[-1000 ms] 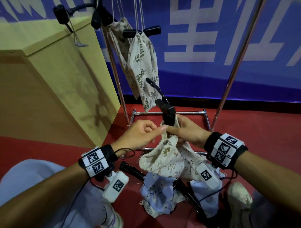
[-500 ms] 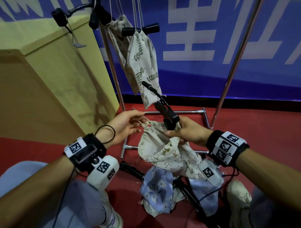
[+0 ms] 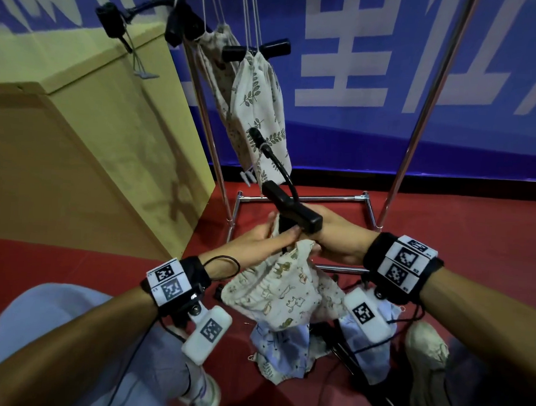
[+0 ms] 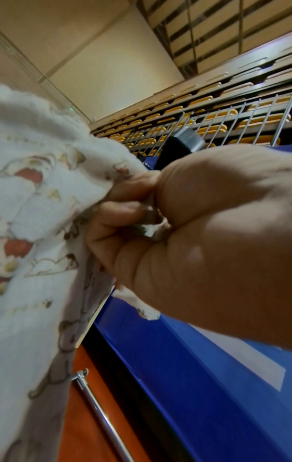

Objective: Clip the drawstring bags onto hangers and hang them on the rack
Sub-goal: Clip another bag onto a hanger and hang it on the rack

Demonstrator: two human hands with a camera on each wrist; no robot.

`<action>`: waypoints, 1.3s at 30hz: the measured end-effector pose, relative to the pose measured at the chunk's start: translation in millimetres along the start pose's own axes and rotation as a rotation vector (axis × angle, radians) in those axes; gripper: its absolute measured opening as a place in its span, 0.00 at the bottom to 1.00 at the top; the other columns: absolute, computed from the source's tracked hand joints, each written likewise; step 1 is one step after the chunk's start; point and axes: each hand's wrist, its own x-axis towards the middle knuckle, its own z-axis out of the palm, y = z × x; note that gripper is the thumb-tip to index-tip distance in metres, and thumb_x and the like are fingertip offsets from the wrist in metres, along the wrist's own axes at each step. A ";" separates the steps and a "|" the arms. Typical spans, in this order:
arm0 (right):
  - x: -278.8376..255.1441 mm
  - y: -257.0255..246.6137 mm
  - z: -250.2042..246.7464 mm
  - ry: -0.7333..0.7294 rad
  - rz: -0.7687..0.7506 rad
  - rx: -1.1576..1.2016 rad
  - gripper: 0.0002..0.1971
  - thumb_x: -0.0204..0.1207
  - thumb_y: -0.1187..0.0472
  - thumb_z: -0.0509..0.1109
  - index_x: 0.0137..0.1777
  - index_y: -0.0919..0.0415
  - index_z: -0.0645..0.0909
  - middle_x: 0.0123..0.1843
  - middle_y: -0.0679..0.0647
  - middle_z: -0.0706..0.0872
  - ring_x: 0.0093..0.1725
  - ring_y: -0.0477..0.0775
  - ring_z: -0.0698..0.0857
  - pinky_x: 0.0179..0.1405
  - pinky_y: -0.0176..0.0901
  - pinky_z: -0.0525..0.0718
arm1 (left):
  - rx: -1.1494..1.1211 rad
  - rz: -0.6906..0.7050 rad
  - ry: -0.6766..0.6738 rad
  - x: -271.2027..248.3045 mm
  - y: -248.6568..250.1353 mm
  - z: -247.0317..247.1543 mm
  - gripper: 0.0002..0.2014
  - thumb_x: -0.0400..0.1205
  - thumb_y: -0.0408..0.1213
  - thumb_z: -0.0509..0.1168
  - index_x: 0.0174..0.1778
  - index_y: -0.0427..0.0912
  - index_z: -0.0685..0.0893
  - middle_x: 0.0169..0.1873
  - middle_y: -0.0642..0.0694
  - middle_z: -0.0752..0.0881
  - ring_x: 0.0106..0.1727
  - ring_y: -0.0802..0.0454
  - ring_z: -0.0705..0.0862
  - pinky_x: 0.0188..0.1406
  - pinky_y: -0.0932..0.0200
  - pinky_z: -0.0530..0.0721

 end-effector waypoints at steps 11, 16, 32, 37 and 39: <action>-15.0 9.9 3.2 -0.050 -0.037 -0.001 0.39 0.67 0.85 0.74 0.77 0.62 0.71 0.68 0.62 0.83 0.61 0.62 0.87 0.54 0.50 0.88 | -0.109 -0.155 0.117 13.5 -3.0 -2.4 0.51 0.54 0.82 0.71 0.61 0.44 0.88 0.54 0.49 0.92 0.56 0.52 0.89 0.67 0.50 0.82; -26.2 8.2 3.0 0.238 -0.020 -0.236 0.41 0.69 0.75 0.80 0.78 0.46 0.69 0.79 0.50 0.72 0.51 0.50 0.90 0.51 0.44 0.88 | -0.160 -0.142 0.423 13.1 2.4 -9.5 0.26 0.79 0.68 0.64 0.39 0.45 0.73 0.27 0.51 0.67 0.28 0.53 0.64 0.31 0.53 0.57; -31.5 23.5 28.9 0.427 -0.098 -0.733 0.33 0.79 0.34 0.68 0.23 0.58 0.70 0.16 0.44 0.66 0.17 0.44 0.64 0.22 0.35 0.69 | -0.258 -0.138 0.629 11.0 -1.4 -11.0 0.16 0.86 0.54 0.64 0.45 0.44 0.75 0.28 0.50 0.67 0.25 0.55 0.63 0.18 0.66 0.61; -25.3 33.4 29.1 0.357 0.000 -0.710 0.26 0.83 0.46 0.70 0.28 0.61 0.76 0.16 0.44 0.68 0.16 0.43 0.63 0.18 0.33 0.64 | -0.235 -0.160 0.621 8.9 -2.1 -8.4 0.16 0.86 0.53 0.63 0.44 0.44 0.73 0.25 0.51 0.64 0.22 0.56 0.61 0.17 0.64 0.59; -27.6 31.5 27.4 0.308 0.012 -0.667 0.23 0.85 0.50 0.69 0.33 0.67 0.78 0.18 0.45 0.68 0.16 0.42 0.62 0.16 0.32 0.63 | -0.226 -0.173 0.620 9.3 -2.0 -12.4 0.16 0.86 0.54 0.63 0.46 0.44 0.73 0.25 0.51 0.62 0.22 0.56 0.59 0.16 0.63 0.57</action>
